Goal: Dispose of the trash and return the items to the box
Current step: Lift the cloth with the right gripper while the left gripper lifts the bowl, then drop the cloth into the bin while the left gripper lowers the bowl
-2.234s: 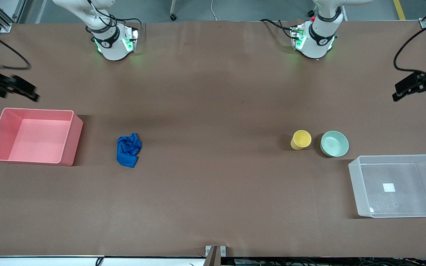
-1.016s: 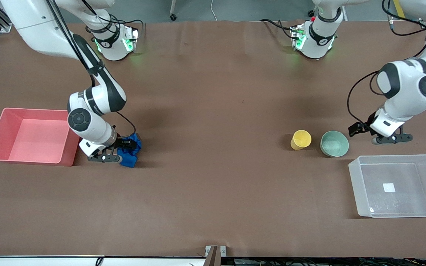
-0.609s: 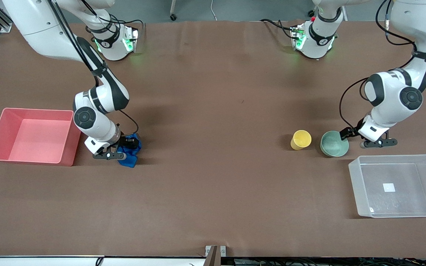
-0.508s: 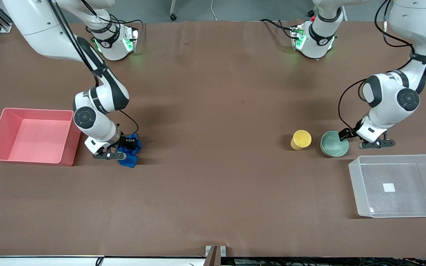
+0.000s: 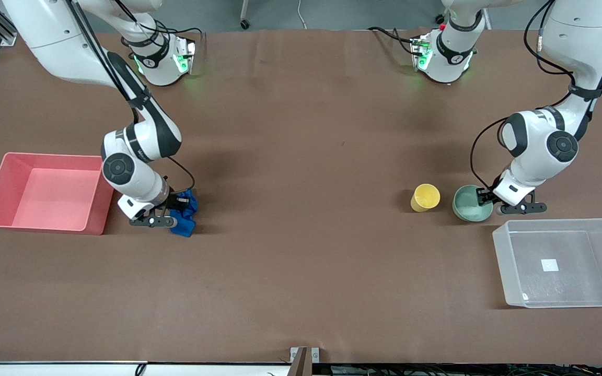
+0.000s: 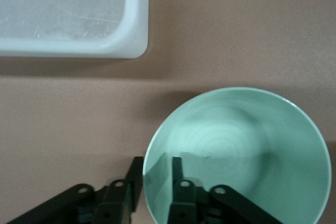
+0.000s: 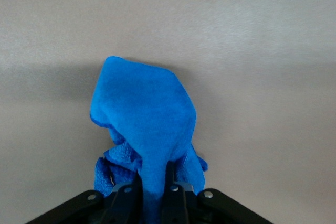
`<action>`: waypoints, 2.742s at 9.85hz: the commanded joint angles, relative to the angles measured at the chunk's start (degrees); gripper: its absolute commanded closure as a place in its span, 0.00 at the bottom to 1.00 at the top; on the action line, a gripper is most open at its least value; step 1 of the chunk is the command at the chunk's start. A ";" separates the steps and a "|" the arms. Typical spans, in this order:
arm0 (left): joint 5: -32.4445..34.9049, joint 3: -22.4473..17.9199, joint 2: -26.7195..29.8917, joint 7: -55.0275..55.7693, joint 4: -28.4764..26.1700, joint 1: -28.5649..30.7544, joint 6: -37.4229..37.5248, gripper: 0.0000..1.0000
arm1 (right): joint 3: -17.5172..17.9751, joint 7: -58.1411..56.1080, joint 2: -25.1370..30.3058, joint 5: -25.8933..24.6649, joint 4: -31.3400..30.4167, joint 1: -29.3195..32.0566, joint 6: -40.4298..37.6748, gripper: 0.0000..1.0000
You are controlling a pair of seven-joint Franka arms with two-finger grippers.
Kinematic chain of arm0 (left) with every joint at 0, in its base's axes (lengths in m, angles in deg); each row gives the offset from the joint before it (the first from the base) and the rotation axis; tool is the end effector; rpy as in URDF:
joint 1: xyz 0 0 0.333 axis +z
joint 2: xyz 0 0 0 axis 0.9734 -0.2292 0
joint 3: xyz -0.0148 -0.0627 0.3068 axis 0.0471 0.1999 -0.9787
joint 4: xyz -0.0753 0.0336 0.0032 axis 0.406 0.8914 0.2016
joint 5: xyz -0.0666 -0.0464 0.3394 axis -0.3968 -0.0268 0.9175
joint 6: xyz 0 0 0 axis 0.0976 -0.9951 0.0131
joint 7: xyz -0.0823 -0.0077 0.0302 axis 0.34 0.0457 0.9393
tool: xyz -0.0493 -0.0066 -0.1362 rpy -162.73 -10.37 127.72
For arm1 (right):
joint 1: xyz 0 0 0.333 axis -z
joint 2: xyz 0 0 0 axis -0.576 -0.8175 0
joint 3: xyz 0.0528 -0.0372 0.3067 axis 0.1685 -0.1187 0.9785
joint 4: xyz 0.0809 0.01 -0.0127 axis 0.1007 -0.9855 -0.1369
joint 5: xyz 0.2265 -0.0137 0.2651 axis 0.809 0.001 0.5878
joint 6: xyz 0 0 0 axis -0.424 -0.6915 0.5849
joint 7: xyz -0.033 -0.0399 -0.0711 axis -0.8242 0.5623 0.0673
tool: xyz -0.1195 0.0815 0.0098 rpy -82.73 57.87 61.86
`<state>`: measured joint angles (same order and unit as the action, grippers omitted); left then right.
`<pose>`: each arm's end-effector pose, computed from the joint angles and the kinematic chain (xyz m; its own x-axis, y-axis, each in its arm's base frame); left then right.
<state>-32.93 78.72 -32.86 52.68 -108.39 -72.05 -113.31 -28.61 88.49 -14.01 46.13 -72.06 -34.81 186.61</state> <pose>0.5180 0.0454 0.1973 0.9962 0.0345 0.0803 0.0348 -0.9994 -0.0019 0.5414 0.1144 0.2107 0.9946 -0.0288 -0.0992 -0.0243 -0.9986 0.0464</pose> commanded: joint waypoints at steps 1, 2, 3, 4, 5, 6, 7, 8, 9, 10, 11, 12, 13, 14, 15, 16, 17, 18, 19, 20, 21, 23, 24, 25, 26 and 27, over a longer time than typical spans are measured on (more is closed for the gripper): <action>0.14 0.36 2.09 -2.04 0.04 1.62 0.25 1.00 | 0.79 1.38 6.98 0.06 5.25 -0.27 -15.72 0.99; 0.22 0.45 4.37 -2.48 0.47 1.63 2.86 1.00 | 0.44 0.25 10.14 1.54 7.97 0.08 -22.31 0.99; 0.23 0.54 6.65 -2.49 3.00 1.54 7.85 1.00 | -0.78 -4.90 12.61 1.73 10.95 0.60 -28.82 0.99; 0.23 1.15 7.37 -2.49 7.55 1.63 14.08 1.00 | -5.14 -11.04 14.11 1.73 12.64 0.70 -32.36 0.99; 0.23 1.33 7.21 -2.57 13.69 1.63 20.66 1.00 | -9.62 -18.67 15.61 1.73 12.74 0.61 -33.10 0.99; 0.23 1.33 6.42 -3.71 19.75 1.80 26.13 1.00 | -14.37 -26.06 16.23 1.64 12.65 0.61 -33.19 0.99; 0.05 1.24 3.98 -6.68 25.12 1.89 28.44 1.00 | -19.20 -32.83 16.15 1.47 12.65 0.61 -32.76 0.99; 0.22 1.24 0.73 -8.62 30.31 2.24 28.64 1.00 | -22.90 -36.99 15.89 0.77 12.30 0.78 -31.53 0.99; 0.23 1.24 -3.13 -10.12 36.02 2.33 28.90 1.00 | -25.99 -40.25 15.62 -1.06 11.52 0.87 -28.56 0.99; 0.23 1.15 -6.82 -11.53 41.12 2.94 29.60 1.00 | -29.15 -42.98 14.49 -1.78 10.03 1.05 -23.22 0.99; 0.31 1.15 -10.51 -12.85 46.13 4.08 29.78 1.00 | -31.62 -44.31 12.91 -1.79 6.36 1.31 -16.65 0.98; 0.31 1.15 -14.20 -14.34 49.14 5.39 29.78 1.00 | -32.51 -44.93 12.20 -1.79 1.80 1.66 -10.49 0.98; 0.31 1.07 -18.68 -15.22 53.52 6.63 29.78 1.00 | -32.61 -45.37 10.45 -1.70 -0.94 2.45 -7.21 0.96; 0.49 0.89 -21.94 -16.45 56.00 8.38 29.52 1.00 | -32.52 -45.38 8.09 -1.18 -1.58 2.72 -5.35 0.95; 0.49 0.89 -24.24 -18.46 57.07 10.14 29.35 1.00 | -32.35 -45.38 5.89 0.05 -1.67 2.72 -3.33 0.90; 0.40 0.89 -25.48 -19.18 57.08 11.28 29.17 0.99 | -32.35 -45.38 3.43 3.19 -1.67 2.63 -1.05 0.67; 0.31 0.89 -26.36 -19.19 56.91 11.64 29.08 0.98 | -32.26 -45.38 2.36 4.53 -1.59 2.89 0.20 0.01; 0.23 0.89 -27.59 -19.19 56.82 12.17 28.91 0.96 | -32.08 -45.20 2.52 5.41 -1.06 2.63 0.03 0.00; 0.14 0.98 -28.47 -19.10 56.73 12.26 28.56 0.93 | -31.65 -45.03 3.40 6.55 -0.71 2.46 -0.40 0.00; 0.14 0.98 -28.65 -18.49 55.86 12.26 28.29 0.90 | -30.16 -44.59 6.45 6.91 -0.01 2.45 -1.97 0.00; 0.22 0.98 -28.66 -18.14 55.76 12.26 28.29 0.85 | -28.50 -42.15 9.87 7.61 1.04 2.80 -5.73 0.00; 0.23 1.06 -27.61 -17.87 55.76 12.00 28.38 0.51 | -21.84 -33.91 18.22 9.55 2.27 5.34 -12.85 0.00; 0.23 1.15 -26.47 -17.96 55.76 11.91 28.64 0.31 | -19.36 -28.12 21.30 9.55 3.85 5.53 -17.32 0.00; 0.23 1.24 -24.37 -17.61 55.67 11.56 29.77 0.25 | -18.90 -23.54 23.33 9.55 7.95 4.49 -24.59 0.00; 0.40 1.42 -22.26 -17.00 55.67 11.21 32.57 0.23 | -18.90 -23.06 23.70 9.55 13.74 2.91 -32.50 0.00; 0.49 1.33 -19.72 -16.12 55.15 9.64 35.12 0.23 | -18.81 -23.14 23.71 9.55 19.80 2.46 -38.75 0.00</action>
<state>-32.94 80.20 -55.46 35.03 -51.28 -60.81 -81.29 -47.58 64.22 10.35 55.06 -58.94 -32.11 154.05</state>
